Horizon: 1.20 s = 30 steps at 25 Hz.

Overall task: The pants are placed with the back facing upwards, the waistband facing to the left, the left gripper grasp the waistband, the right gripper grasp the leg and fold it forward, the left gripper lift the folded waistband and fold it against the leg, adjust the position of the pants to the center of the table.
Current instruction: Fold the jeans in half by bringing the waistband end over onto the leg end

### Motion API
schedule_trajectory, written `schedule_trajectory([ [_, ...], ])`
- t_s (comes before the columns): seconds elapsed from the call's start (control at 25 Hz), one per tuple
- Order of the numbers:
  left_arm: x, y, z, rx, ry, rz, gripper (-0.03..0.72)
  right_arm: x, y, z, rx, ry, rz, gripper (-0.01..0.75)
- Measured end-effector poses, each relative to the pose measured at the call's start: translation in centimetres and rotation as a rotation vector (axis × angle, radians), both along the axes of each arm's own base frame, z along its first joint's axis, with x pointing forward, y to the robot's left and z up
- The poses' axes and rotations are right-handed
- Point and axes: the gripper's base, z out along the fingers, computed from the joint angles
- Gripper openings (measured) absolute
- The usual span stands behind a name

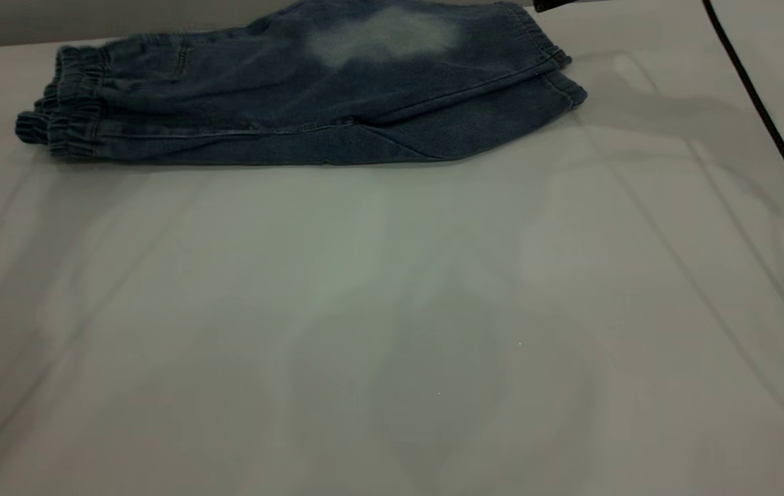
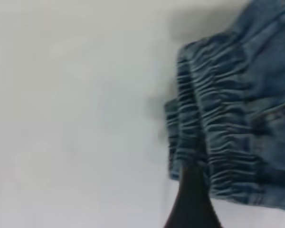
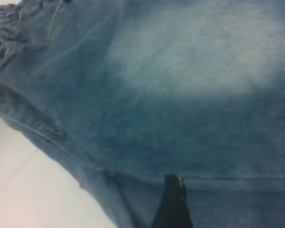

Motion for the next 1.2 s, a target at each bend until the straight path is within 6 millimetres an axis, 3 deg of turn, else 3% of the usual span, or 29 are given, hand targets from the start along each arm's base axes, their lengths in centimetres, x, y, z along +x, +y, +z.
schedule_trajectory([
  [0.24,-0.3,-0.6,-1.4,-0.065,0.053,-0.018,0.468,-0.4,0.4,-0.3,-0.022,0.042,0.018,0.509],
  [0.44,-0.2,0.9,-0.9,-0.066,0.049,-0.031,0.468,-0.5,0.4,-0.4,-0.027,0.045,0.026,0.509],
  [0.8,0.4,6.4,1.8,-0.338,-0.058,-0.043,0.468,-0.7,0.5,-0.3,-0.017,0.059,0.045,0.509],
  [1.04,0.3,10.5,1.1,-0.541,-0.103,0.004,0.468,-0.7,0.4,-0.3,-0.012,0.070,0.032,0.509],
  [1.2,0.3,10.8,-1.5,-0.570,-0.047,-0.002,0.468,-0.7,0.4,-0.3,-0.010,0.073,0.030,0.509],
])
